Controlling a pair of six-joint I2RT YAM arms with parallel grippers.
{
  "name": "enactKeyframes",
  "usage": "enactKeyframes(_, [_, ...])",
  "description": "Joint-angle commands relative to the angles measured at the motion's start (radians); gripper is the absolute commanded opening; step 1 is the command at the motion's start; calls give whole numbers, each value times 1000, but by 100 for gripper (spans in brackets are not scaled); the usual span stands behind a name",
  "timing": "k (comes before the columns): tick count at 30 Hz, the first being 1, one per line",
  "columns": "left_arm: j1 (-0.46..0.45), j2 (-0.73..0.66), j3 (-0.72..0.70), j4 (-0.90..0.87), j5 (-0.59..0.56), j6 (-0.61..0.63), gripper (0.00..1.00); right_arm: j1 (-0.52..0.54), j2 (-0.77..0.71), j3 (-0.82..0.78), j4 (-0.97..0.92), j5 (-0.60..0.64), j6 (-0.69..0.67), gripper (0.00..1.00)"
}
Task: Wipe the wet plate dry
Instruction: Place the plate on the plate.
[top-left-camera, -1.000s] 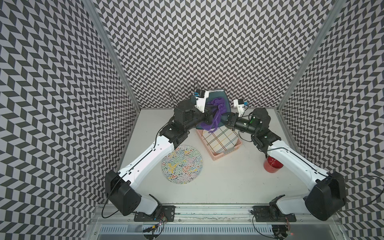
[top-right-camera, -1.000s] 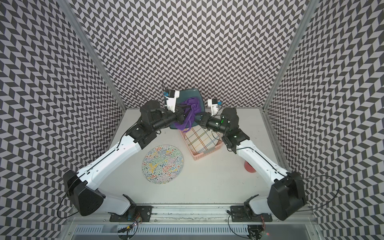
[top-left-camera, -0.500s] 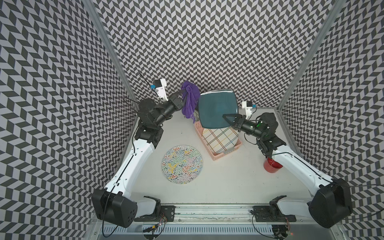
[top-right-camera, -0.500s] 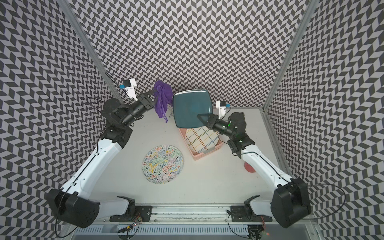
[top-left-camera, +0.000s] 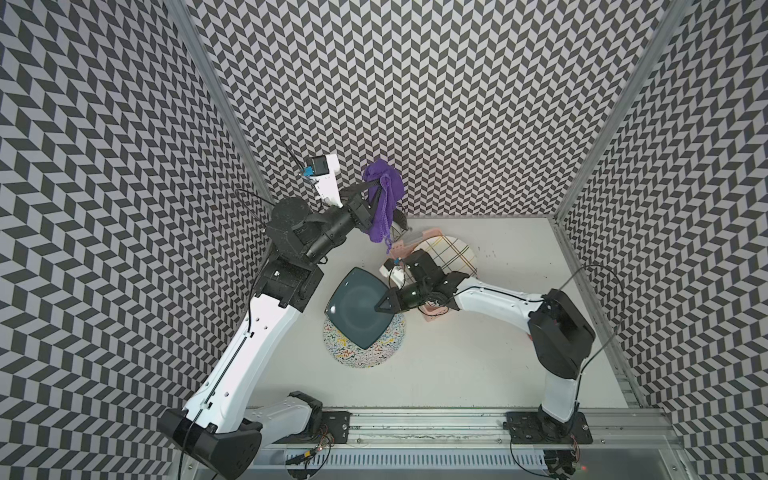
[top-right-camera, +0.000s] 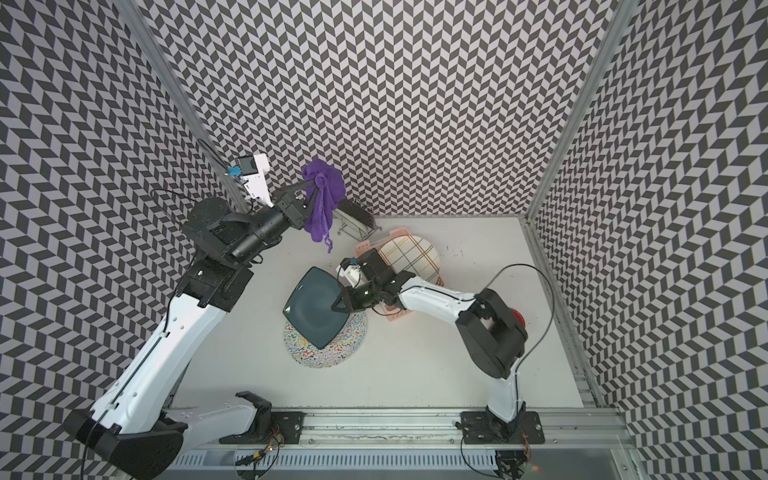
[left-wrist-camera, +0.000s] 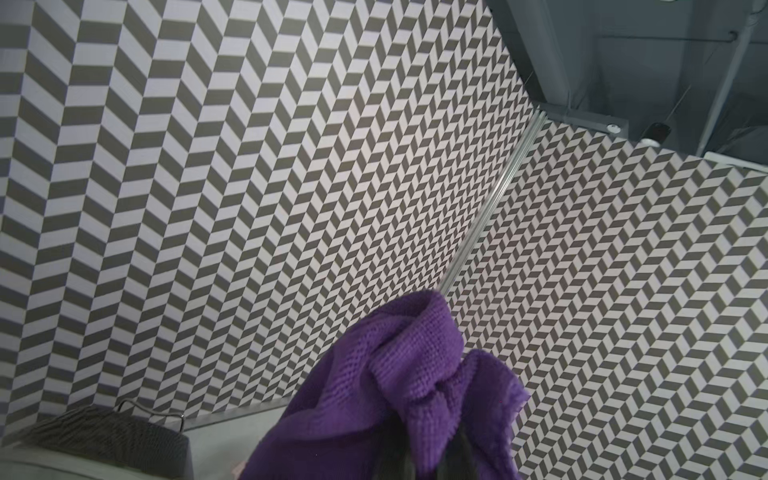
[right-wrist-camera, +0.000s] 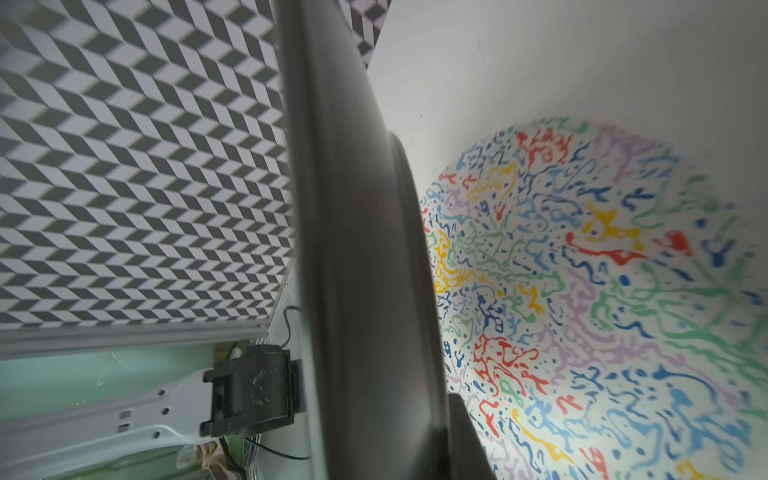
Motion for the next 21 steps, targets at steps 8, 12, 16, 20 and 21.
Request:
enactKeyframes(8, [-4, -12, -27, -17, -20, 25, 0, 0, 194, 199, -86, -73, -132, 0])
enactKeyframes(12, [-4, -12, -32, -14, -23, 25, 0, -2, 223, 185, -122, -8, -134, 3])
enactKeyframes(16, [-4, -10, -34, -14, -20, 24, 0, -1, 227, 174, -181, 86, -150, 22])
enactKeyframes(20, [-4, -8, -45, -5, -19, 21, 0, 1, 205, 172, -237, 156, -182, 45])
enactKeyframes(21, [-4, -7, -47, -1, -17, 18, 0, 1, 194, 168, -246, 173, -188, 48])
